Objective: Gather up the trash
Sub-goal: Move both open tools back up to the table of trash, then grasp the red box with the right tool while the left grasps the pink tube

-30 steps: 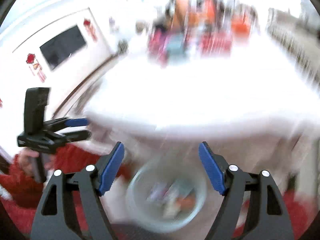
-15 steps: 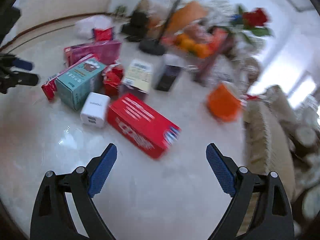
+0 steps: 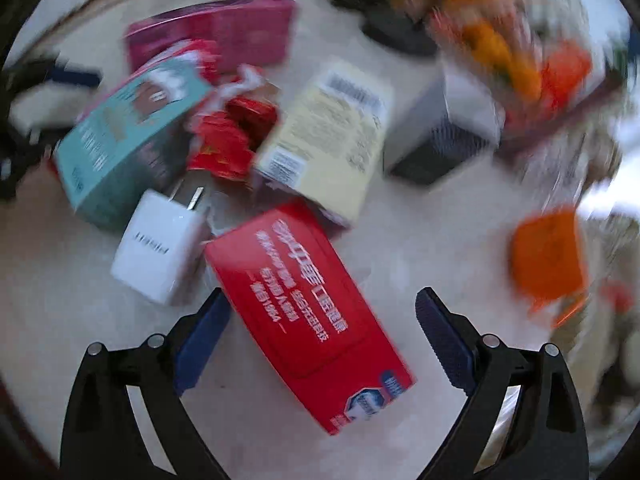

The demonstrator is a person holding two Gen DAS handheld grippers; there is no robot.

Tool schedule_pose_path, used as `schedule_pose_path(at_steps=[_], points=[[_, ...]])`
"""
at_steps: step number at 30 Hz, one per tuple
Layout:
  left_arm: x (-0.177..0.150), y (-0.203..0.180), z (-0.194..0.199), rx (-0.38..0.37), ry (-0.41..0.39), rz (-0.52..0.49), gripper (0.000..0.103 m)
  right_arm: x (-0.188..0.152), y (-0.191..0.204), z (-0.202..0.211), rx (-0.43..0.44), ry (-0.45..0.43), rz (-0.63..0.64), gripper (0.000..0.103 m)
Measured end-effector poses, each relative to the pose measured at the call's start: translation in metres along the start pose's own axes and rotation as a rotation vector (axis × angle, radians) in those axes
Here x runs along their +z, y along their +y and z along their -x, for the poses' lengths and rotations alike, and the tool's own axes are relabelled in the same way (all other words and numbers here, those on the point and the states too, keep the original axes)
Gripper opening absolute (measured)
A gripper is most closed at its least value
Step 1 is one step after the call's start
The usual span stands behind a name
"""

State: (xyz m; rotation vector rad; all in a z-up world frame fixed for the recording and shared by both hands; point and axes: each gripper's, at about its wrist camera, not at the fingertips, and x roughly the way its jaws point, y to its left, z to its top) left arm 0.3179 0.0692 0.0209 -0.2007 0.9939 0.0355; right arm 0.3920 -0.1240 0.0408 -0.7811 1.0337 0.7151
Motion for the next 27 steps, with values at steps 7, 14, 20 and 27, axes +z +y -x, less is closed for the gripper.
schedule_pose_path(at_steps=[7,14,20,27], points=[[0.007,-0.006,-0.008,0.04,-0.047,-0.042,0.092,-0.033,-0.001,0.005,0.065,-0.04,-0.248,0.082],[0.01,-0.021,-0.014,0.115,-0.067,-0.135,0.047,-0.06,0.015,0.022,-0.026,-0.09,-0.368,0.054],[-0.006,-0.011,0.003,0.042,-0.06,-0.113,0.029,-0.084,0.035,0.047,0.022,-0.2,-0.449,0.052],[-0.058,0.008,0.044,-0.124,-0.095,-0.065,0.027,-0.124,0.042,0.06,0.241,-0.364,-0.665,0.052]])
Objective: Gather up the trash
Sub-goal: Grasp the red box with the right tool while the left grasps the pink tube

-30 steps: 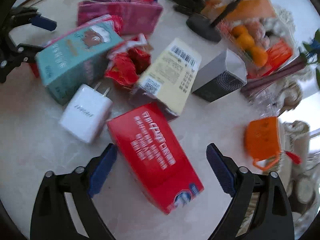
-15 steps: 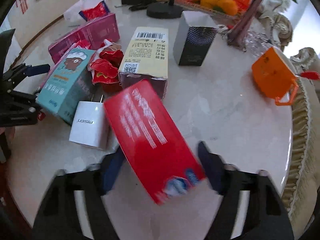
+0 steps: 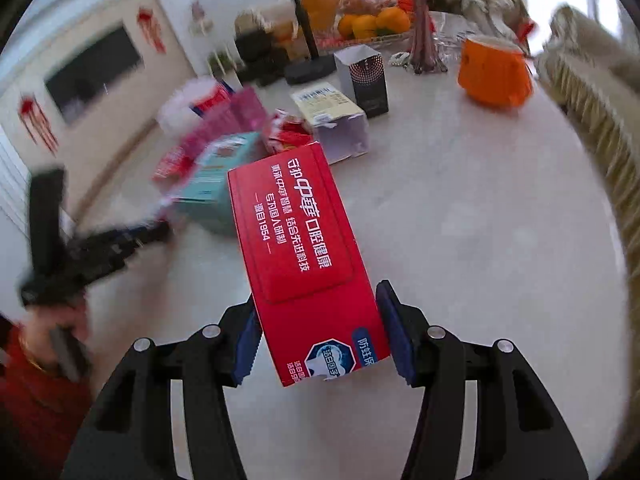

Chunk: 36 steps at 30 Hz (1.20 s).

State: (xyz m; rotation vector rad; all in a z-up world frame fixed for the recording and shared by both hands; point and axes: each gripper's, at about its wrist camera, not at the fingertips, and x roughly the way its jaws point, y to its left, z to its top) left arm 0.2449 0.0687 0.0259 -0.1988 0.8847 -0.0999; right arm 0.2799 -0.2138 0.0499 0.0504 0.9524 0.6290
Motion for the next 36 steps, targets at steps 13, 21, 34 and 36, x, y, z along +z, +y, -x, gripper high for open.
schedule_pose_path(at_steps=[13,21,34,36], points=[[0.03,-0.01,-0.015,0.111,0.013,-0.138,0.028,-0.033,0.007,0.018,0.028,-0.082,-0.138,0.052],[0.037,-0.006,-0.009,0.072,-0.017,-0.031,0.075,-0.037,0.01,0.023,0.047,-0.104,-0.113,0.052],[0.072,-0.01,-0.056,0.084,0.082,0.12,0.075,-0.034,-0.004,0.015,0.083,-0.093,-0.129,0.051],[0.075,-0.008,-0.064,0.097,0.086,0.155,0.075,-0.033,-0.006,0.015,0.085,-0.092,-0.13,0.05]])
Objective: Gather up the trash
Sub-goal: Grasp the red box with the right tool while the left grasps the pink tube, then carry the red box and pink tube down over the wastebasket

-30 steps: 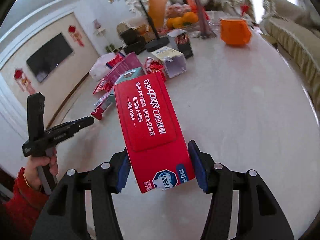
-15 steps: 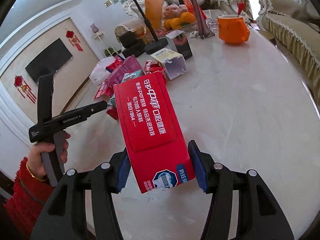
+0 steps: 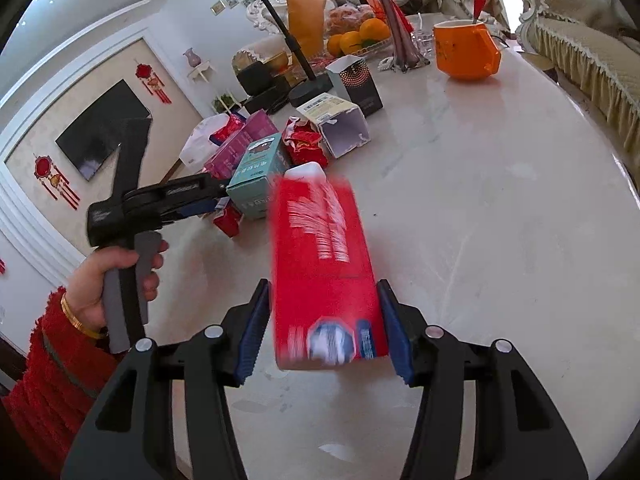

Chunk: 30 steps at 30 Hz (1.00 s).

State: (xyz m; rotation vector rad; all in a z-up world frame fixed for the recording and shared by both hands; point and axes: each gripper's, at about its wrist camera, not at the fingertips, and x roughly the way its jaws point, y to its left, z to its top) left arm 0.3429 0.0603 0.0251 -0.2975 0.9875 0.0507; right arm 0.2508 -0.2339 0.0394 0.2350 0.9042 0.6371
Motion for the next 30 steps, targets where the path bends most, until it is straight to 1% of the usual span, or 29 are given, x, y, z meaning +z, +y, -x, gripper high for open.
schedule_pose_path(at_steps=[1,4,5,6,7,8,9,10,14,15,17,18,19,21,23,25,27,28,30], points=[[0.003,-0.002,-0.002,0.023,-0.014,-0.005,0.075,0.001,-0.001,0.0,0.003,-0.001,0.0,0.049],[0.009,-0.007,-0.01,0.075,-0.018,-0.035,0.075,0.004,-0.002,0.001,-0.004,-0.003,0.01,0.049],[0.009,-0.007,-0.011,0.076,-0.021,-0.045,0.075,0.005,-0.001,0.0,-0.015,-0.003,0.017,0.049],[0.01,-0.008,-0.011,0.075,-0.025,-0.052,0.071,0.006,-0.001,-0.001,-0.023,0.001,0.024,0.049],[0.01,-0.007,-0.011,0.087,-0.028,-0.061,0.055,0.008,0.0,-0.003,-0.024,0.008,0.029,0.049],[0.011,-0.007,-0.009,0.06,-0.025,-0.064,0.046,0.01,0.001,-0.005,-0.026,0.017,0.039,0.049],[0.011,-0.006,-0.009,0.054,-0.018,-0.067,0.036,0.013,0.004,-0.01,-0.034,0.034,0.064,0.05],[0.011,-0.004,-0.008,0.053,-0.014,-0.068,0.031,0.015,0.005,-0.013,-0.045,0.042,0.078,0.05],[0.011,-0.002,-0.009,0.053,-0.011,-0.09,0.027,0.024,0.009,-0.031,-0.075,0.086,0.125,0.052],[0.01,-0.002,-0.008,0.053,-0.015,-0.094,0.026,0.026,0.012,-0.037,-0.086,0.11,0.147,0.052],[0.008,-0.002,-0.008,0.05,-0.021,-0.102,0.025,0.027,0.016,-0.046,-0.132,0.126,0.187,0.052],[0.006,0.0,-0.006,0.036,-0.021,-0.102,0.025,0.028,0.02,-0.049,-0.151,0.122,0.215,0.052],[0.004,0.003,-0.004,0.003,-0.019,-0.087,0.025,0.028,0.024,-0.052,-0.169,0.128,0.234,0.045],[-0.001,0.012,0.003,-0.042,-0.025,-0.053,0.023,0.028,0.026,-0.053,-0.179,0.129,0.229,0.045],[-0.007,0.022,0.012,-0.099,-0.035,-0.029,0.022,0.024,0.032,-0.048,-0.161,0.116,0.23,0.044],[-0.014,0.029,0.023,-0.136,-0.047,-0.022,0.021,0.019,0.037,-0.037,-0.144,0.074,0.213,0.045],[-0.024,0.036,0.042,-0.188,-0.072,-0.022,0.021,0.018,0.037,-0.02,-0.093,0.022,0.161,0.044],[-0.028,0.037,0.049,-0.202,-0.083,-0.026,0.021,0.016,0.036,-0.007,-0.043,-0.002,0.125,0.045],[-0.044,0.042,0.076,-0.238,-0.122,-0.048,0.021,0.014,0.035,0.015,0.023,-0.054,0.078,0.045]])
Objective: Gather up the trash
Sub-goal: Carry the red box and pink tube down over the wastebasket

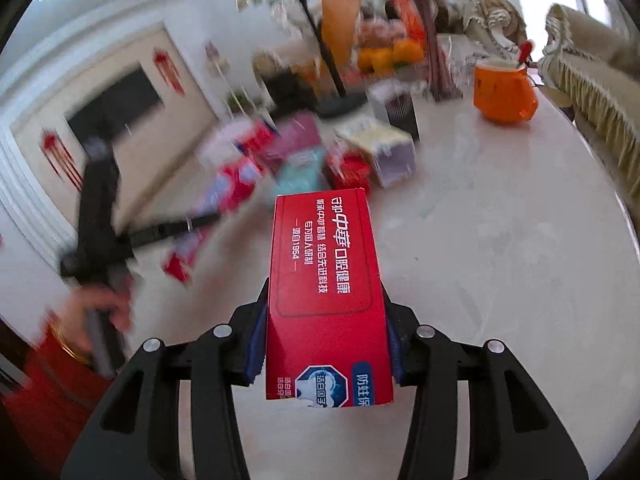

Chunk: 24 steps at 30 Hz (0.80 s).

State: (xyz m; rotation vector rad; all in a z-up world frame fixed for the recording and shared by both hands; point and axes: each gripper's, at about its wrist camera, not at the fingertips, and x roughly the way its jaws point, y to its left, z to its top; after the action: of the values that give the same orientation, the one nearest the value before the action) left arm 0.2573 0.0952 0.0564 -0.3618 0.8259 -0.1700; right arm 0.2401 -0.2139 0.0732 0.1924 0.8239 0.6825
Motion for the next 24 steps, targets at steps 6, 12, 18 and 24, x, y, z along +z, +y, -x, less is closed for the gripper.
schedule_pose_path(at_steps=[6,12,18,24], points=[[-0.052,-0.01,0.068,-0.143,-0.02,-0.092,0.021,-0.039,0.018,0.056,0.066,-0.089,-0.027,0.045],[-0.074,0.004,0.044,-0.091,0.086,-0.053,0.021,-0.062,0.024,0.047,0.025,-0.043,-0.061,0.045],[-0.098,-0.007,0.046,-0.041,0.091,-0.106,0.021,-0.065,0.02,0.037,-0.009,-0.021,-0.067,0.045],[-0.122,-0.002,0.052,-0.005,0.079,-0.102,0.054,-0.07,0.016,0.029,-0.034,-0.004,-0.066,0.045]])
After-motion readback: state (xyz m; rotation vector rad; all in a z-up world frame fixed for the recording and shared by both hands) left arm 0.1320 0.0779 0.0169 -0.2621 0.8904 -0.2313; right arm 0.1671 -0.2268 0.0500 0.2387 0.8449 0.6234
